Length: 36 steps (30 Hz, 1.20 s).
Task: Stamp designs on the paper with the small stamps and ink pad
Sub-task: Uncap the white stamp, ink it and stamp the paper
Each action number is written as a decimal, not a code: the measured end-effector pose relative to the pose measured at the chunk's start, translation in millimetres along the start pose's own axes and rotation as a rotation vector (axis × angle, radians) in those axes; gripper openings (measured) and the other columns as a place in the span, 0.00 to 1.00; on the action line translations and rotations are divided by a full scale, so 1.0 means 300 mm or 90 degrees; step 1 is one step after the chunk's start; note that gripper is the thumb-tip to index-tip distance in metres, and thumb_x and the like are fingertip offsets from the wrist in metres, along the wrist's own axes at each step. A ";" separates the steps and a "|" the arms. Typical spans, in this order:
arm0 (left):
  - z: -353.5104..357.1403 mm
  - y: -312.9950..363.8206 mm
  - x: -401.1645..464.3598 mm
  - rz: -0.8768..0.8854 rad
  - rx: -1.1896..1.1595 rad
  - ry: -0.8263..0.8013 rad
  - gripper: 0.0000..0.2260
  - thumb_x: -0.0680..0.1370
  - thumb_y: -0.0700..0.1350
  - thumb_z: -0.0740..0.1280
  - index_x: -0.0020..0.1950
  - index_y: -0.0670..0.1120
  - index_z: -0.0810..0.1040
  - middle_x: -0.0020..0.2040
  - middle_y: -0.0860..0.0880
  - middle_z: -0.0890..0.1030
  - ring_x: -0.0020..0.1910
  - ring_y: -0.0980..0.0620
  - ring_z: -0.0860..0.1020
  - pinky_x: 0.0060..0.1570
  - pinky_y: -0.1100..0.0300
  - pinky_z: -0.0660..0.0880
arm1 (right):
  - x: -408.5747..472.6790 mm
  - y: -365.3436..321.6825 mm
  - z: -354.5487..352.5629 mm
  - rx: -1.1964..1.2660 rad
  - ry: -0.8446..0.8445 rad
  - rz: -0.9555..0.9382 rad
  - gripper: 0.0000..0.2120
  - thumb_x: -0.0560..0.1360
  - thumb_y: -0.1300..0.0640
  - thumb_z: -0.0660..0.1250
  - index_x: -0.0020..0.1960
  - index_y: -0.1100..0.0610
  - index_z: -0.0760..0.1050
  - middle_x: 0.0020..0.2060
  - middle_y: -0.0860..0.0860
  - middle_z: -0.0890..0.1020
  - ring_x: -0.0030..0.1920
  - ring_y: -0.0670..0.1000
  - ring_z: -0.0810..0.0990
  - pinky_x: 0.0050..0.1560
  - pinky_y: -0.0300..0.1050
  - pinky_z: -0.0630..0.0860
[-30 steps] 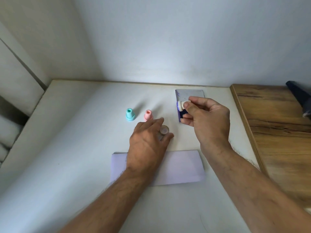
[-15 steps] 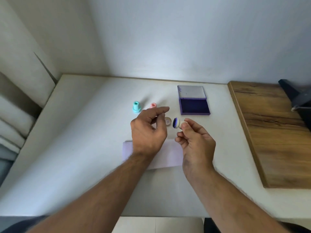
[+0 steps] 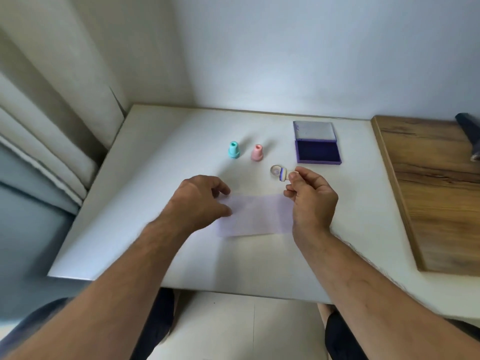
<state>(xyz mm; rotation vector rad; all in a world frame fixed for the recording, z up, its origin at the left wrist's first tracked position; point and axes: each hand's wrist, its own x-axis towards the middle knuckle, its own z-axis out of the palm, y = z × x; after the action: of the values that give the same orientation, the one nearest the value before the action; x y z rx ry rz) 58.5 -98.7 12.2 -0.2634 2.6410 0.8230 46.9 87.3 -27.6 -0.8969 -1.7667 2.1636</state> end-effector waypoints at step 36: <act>-0.042 -0.087 0.126 0.083 -0.026 -0.118 0.15 0.64 0.45 0.80 0.47 0.54 0.81 0.39 0.56 0.81 0.36 0.59 0.78 0.30 0.66 0.69 | -0.134 0.123 0.109 -0.290 -0.282 -0.250 0.10 0.70 0.60 0.76 0.52 0.55 0.82 0.38 0.51 0.85 0.37 0.49 0.84 0.43 0.42 0.82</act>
<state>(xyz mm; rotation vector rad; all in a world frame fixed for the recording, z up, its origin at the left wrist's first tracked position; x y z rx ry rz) 27.4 -129.7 -6.3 -0.0241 2.4891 0.8976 68.1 30.3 -46.2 -0.0996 -2.4558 1.8256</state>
